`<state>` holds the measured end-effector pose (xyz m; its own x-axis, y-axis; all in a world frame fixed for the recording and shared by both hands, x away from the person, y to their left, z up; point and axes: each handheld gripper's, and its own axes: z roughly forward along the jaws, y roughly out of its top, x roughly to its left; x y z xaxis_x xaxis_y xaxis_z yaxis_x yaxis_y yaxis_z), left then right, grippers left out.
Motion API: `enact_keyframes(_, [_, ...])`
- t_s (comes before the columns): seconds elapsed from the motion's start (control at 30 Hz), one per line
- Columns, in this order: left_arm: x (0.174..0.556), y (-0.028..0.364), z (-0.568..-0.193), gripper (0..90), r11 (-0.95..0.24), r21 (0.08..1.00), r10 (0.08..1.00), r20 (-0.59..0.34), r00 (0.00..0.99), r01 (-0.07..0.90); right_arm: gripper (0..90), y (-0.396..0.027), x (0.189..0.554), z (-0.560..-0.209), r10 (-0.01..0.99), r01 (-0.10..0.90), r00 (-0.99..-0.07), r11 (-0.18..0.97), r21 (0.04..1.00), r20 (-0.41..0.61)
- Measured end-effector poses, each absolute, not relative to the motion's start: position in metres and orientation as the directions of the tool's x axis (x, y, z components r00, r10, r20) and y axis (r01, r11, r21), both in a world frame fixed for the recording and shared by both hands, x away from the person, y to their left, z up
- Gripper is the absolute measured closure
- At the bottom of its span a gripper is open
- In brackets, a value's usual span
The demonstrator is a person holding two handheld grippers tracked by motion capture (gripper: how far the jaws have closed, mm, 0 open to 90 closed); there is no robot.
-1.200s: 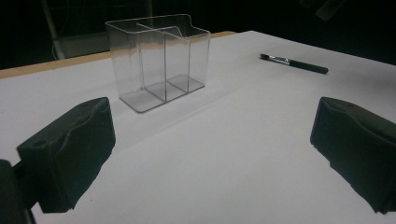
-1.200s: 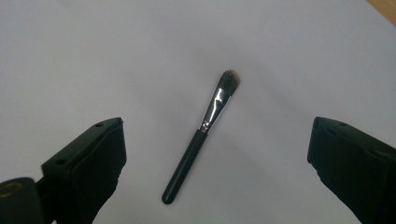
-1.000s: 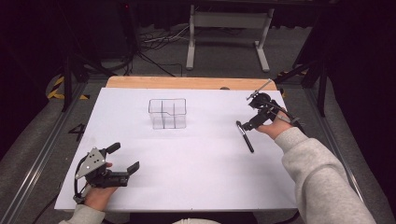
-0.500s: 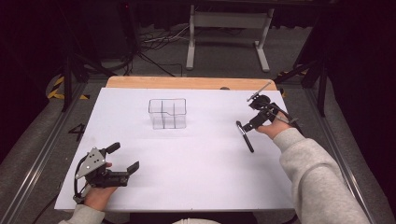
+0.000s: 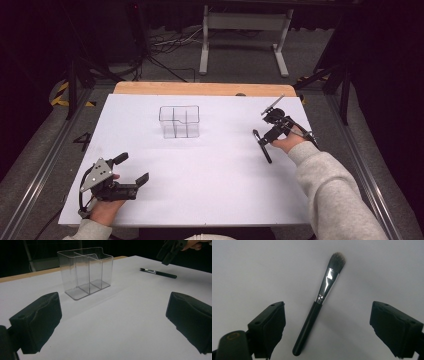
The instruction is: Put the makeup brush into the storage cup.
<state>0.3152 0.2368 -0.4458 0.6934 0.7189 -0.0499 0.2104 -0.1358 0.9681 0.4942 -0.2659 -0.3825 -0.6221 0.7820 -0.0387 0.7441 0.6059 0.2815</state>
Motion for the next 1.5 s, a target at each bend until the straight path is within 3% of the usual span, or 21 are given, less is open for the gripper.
enact_keyframes(0.43, [0.316,0.236,-0.446,1.1,-0.133,0.968,0.719,-0.052,0.693,0.211,20.9,-0.265,0.492,-0.4,0.787,0.758,-0.616,0.602,0.251,-0.03])
enact_keyframes(1.1, [0.316,0.236,-0.447,1.3,-0.135,0.967,0.72,-0.053,0.692,0.215,51.8,-0.26,0.492,-0.411,0.8,0.784,-0.599,0.592,0.189,-0.02])
enact_keyframes(1.5, [0.316,0.236,-0.446,1.4,-0.132,0.968,0.719,-0.056,0.692,0.215,61.9,-0.259,0.493,-0.414,0.803,0.79,-0.595,0.59,0.168,-0.021])
